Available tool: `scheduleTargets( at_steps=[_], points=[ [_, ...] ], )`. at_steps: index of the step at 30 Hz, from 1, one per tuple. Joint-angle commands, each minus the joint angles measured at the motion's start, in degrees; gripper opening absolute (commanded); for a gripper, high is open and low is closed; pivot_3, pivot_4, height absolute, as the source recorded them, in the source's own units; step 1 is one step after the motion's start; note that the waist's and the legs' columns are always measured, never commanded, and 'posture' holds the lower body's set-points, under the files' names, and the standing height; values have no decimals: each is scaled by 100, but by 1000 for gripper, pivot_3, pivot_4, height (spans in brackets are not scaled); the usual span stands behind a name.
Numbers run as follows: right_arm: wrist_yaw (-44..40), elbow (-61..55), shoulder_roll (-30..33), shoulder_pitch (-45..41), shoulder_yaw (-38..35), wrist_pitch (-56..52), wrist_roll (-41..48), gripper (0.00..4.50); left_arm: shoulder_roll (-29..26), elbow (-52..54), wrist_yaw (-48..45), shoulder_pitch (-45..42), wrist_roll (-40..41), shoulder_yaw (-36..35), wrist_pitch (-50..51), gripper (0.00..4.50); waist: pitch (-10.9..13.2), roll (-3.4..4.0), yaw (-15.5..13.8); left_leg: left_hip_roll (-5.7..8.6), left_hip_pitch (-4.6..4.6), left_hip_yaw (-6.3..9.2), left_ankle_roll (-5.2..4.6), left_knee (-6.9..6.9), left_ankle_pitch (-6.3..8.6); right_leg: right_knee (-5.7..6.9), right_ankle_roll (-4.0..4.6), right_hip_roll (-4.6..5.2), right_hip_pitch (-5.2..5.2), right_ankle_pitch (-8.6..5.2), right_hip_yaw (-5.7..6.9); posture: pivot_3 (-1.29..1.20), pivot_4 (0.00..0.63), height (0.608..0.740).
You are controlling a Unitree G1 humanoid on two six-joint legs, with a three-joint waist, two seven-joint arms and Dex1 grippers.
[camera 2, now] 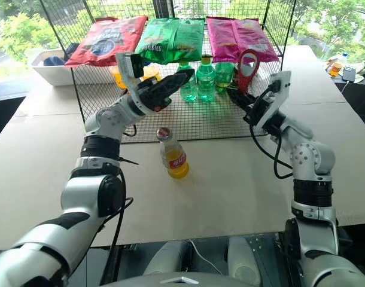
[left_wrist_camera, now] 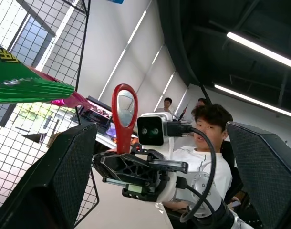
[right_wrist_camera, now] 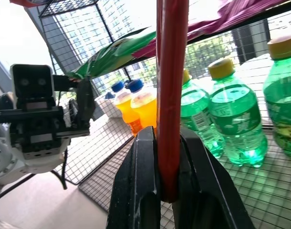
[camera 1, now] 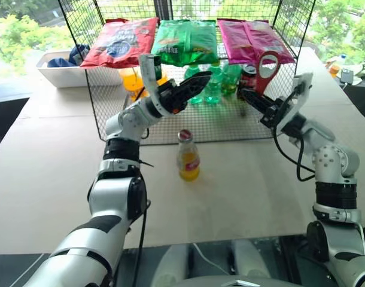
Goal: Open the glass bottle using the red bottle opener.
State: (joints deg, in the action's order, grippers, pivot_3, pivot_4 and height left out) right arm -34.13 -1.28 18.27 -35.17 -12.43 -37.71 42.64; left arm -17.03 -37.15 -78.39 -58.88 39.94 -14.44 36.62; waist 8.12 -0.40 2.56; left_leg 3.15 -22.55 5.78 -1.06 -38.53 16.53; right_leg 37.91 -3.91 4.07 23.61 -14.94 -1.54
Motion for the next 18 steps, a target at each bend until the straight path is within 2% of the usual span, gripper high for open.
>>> scheduleTargets(
  at_steps=[1,6,11,14,18],
  points=[
    [232,-247,26,261,-346,244,34,0,-398,1060,22,443,459,-270,410,4450,-1,-1,16,-1,2,-2,0,1,0,1,0,0,0,0,-3,0,150,740],
    [411,-468,4,682,-466,286,102,0,-1015,2279,297,1266,1130,-532,1327,4450,-1,-1,72,-3,1,0,0,4,0,-1,0,1,1,0,-6,0,150,740],
    [532,-339,-9,713,-642,350,185,0,-1644,3098,356,2188,1564,-725,1843,4450,-2,-1,93,-4,10,-2,0,-3,0,-2,0,0,-3,0,-9,0,150,740],
    [531,-181,-11,623,-682,410,161,0,-1909,3403,369,2561,1643,-768,1826,4450,-3,-3,77,-6,12,-4,1,-3,0,-2,0,-1,-2,0,-11,0,150,740],
    [574,30,-78,443,-679,501,132,0,-1837,3654,574,2750,1482,-727,1303,4450,-3,-3,17,-3,12,-7,0,-4,0,-6,1,2,-3,0,-12,0,150,740]
  ],
)
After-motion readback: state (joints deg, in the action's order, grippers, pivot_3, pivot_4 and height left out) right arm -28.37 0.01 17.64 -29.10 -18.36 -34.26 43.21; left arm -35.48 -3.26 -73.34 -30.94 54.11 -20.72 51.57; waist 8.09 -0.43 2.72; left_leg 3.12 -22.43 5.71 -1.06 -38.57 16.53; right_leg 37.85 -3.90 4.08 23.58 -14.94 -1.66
